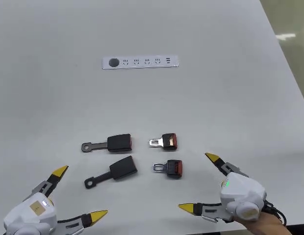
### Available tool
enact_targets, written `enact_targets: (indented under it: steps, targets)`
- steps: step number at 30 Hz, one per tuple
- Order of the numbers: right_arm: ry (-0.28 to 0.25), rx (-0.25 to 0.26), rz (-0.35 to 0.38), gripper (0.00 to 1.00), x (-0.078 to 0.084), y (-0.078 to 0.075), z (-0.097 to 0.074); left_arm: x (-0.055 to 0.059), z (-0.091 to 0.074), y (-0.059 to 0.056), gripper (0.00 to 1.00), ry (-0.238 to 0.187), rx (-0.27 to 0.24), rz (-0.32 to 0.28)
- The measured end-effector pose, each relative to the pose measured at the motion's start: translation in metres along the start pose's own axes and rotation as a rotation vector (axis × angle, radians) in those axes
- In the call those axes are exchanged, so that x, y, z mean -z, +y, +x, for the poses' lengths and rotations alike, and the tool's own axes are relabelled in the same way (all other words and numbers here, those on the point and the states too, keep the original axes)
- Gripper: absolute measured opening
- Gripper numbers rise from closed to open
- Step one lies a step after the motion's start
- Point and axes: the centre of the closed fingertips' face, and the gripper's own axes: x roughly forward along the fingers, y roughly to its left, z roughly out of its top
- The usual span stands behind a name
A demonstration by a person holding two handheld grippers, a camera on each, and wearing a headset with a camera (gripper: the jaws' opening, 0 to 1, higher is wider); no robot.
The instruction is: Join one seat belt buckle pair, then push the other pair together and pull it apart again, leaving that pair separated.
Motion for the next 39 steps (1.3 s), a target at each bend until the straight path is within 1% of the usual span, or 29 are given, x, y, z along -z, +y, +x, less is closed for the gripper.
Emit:
enact_targets:
  steps: [7, 13, 22, 24, 25, 27, 32, 35, 39]
  targets:
    - [-0.003, 0.001, 0.004, 0.99, 0.000, -0.001, -0.001, -0.003, -0.001, -0.002, 1.00, 0.000, -0.001, 0.002]
    - [-0.001, -0.003, 0.005, 0.99, 0.000, 0.000, -0.001, -0.003, -0.001, -0.001, 1.00, -0.001, -0.001, 0.001]
    - [0.000, -0.006, 0.003, 0.99, 0.000, 0.000, -0.001, 0.006, -0.001, 0.003, 1.00, 0.004, 0.001, 0.004]
    - [0.007, -0.008, -0.002, 0.99, 0.001, 0.000, -0.001, 0.006, 0.000, 0.001, 0.98, 0.005, 0.015, 0.007]
    - [0.010, -0.009, -0.006, 0.99, 0.001, 0.000, -0.001, 0.007, 0.000, -0.001, 0.96, 0.011, 0.030, 0.003]
    - [-0.002, -0.013, -0.033, 0.97, -0.001, -0.001, -0.001, 0.007, 0.001, 0.000, 0.95, 0.016, 0.030, 0.015]
    - [0.008, -0.017, -0.045, 0.94, -0.001, -0.004, 0.000, 0.005, 0.003, 0.001, 0.96, 0.022, 0.037, 0.025]
    - [0.015, -0.024, -0.056, 0.93, -0.001, -0.005, 0.001, 0.007, 0.005, 0.001, 0.92, 0.034, 0.053, 0.030]
    - [0.030, -0.037, -0.070, 0.91, 0.000, -0.006, 0.003, 0.004, 0.010, 0.000, 0.88, 0.051, 0.081, 0.050]
